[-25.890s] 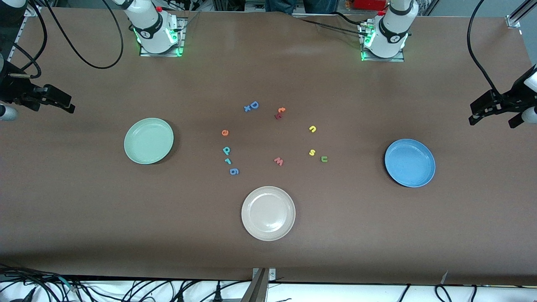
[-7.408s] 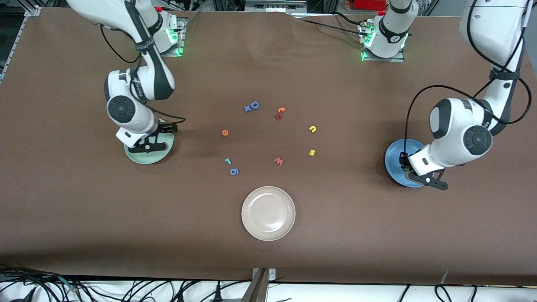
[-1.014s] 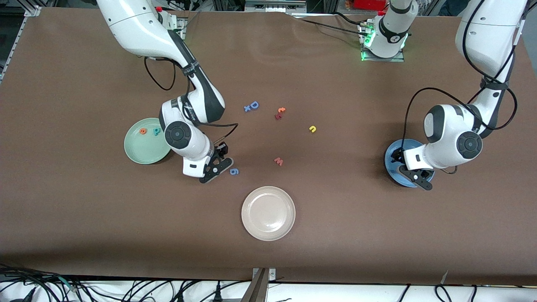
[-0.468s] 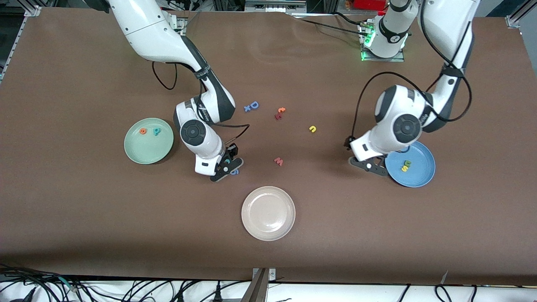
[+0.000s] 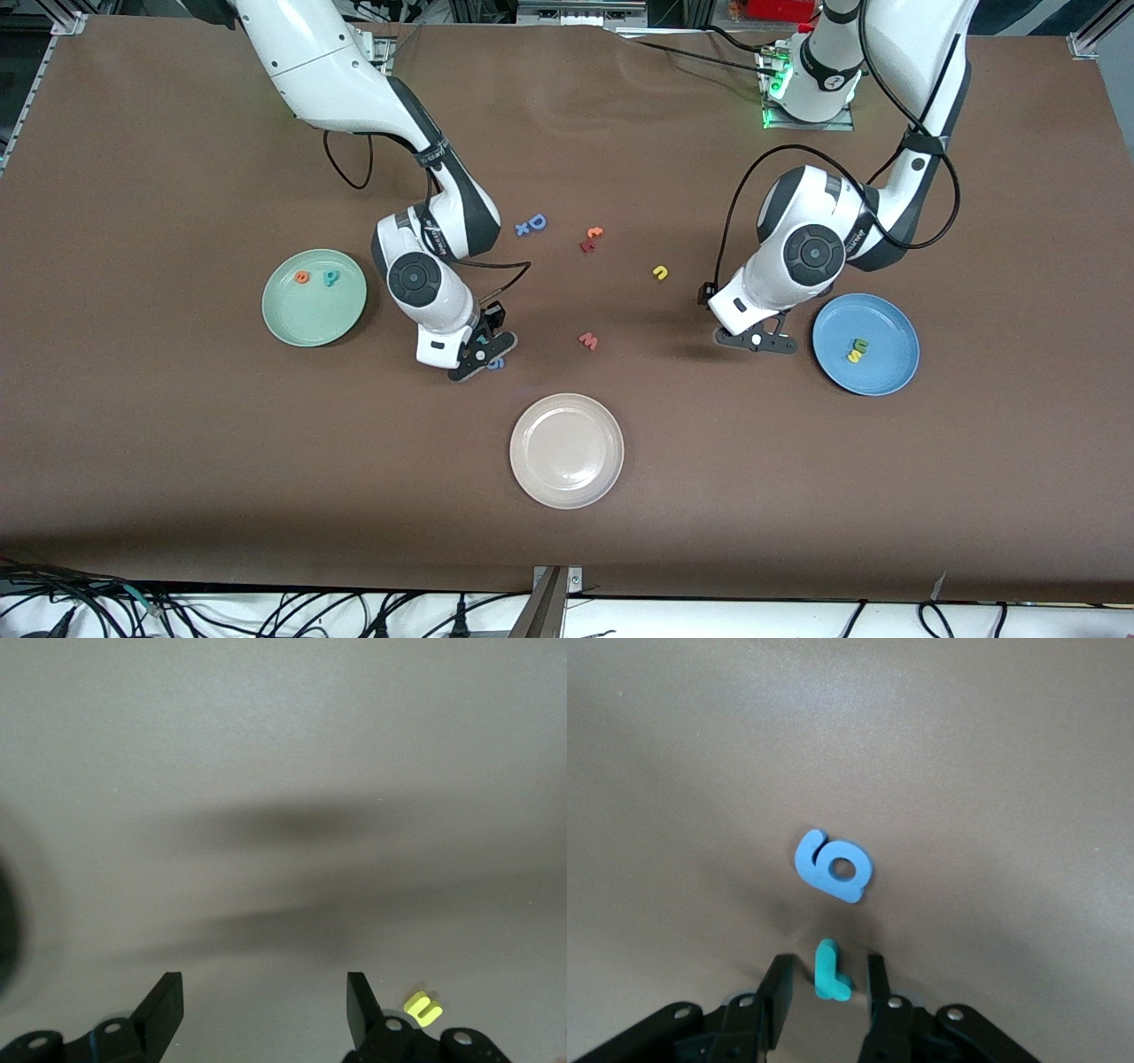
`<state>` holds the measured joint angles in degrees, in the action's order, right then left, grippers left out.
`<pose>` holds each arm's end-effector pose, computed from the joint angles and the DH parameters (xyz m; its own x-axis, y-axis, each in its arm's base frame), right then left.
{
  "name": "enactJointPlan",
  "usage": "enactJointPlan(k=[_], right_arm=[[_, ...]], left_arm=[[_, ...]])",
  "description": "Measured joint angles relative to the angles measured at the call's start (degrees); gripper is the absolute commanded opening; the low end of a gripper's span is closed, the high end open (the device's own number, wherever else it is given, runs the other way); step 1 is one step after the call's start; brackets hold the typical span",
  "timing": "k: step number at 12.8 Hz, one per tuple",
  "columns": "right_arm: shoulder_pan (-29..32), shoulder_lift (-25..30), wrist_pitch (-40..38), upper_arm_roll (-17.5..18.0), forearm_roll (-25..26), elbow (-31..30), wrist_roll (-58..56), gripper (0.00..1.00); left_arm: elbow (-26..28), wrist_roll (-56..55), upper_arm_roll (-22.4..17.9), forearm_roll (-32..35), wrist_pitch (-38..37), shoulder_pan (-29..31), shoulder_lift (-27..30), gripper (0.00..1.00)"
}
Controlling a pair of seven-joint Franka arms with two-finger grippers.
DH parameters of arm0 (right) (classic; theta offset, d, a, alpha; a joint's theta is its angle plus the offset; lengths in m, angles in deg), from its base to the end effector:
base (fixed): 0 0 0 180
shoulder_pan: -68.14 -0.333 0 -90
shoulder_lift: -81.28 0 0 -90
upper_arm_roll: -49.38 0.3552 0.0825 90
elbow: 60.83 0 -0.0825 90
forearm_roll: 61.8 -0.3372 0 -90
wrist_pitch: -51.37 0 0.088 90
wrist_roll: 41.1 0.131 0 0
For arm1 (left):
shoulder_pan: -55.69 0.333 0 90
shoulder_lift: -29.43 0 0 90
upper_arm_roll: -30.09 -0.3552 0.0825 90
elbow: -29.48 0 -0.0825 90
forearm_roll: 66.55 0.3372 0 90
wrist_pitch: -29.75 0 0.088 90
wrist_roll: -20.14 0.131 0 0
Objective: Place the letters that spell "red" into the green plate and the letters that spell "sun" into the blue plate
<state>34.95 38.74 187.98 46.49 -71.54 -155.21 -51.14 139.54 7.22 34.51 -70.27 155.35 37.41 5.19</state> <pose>0.5815 0.3508 0.2181 0.8292 0.5590 0.0067 0.5575 -0.8261 -0.0821 0.5416 -0.2271 0.3046 0.9781 -0.1259 -0.1658 -0.1206 -0.9918 0.0420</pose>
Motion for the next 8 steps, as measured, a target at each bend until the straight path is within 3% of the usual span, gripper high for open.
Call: enactJointPlan(k=[1, 4, 8], right_arm=[[0.0, 0.01, 0.0, -0.05, 0.0, 0.0, 0.0, 0.08], [0.04, 0.03, -0.01, -0.14, 0.0, 0.03, 0.05, 0.02], [0.09, 0.1, -0.03, -0.26, 0.0, 0.07, 0.05, 0.02]], left_arm=[[0.0, -0.03, 0.01, 0.0, 0.0, -0.59, 0.0, 0.84], [0.0, 0.09, 0.26, 5.01, 0.02, -4.93, 0.01, 0.85], [-0.09, 2.35, 4.19, 11.54, 0.68, -7.75, 0.53, 0.9]])
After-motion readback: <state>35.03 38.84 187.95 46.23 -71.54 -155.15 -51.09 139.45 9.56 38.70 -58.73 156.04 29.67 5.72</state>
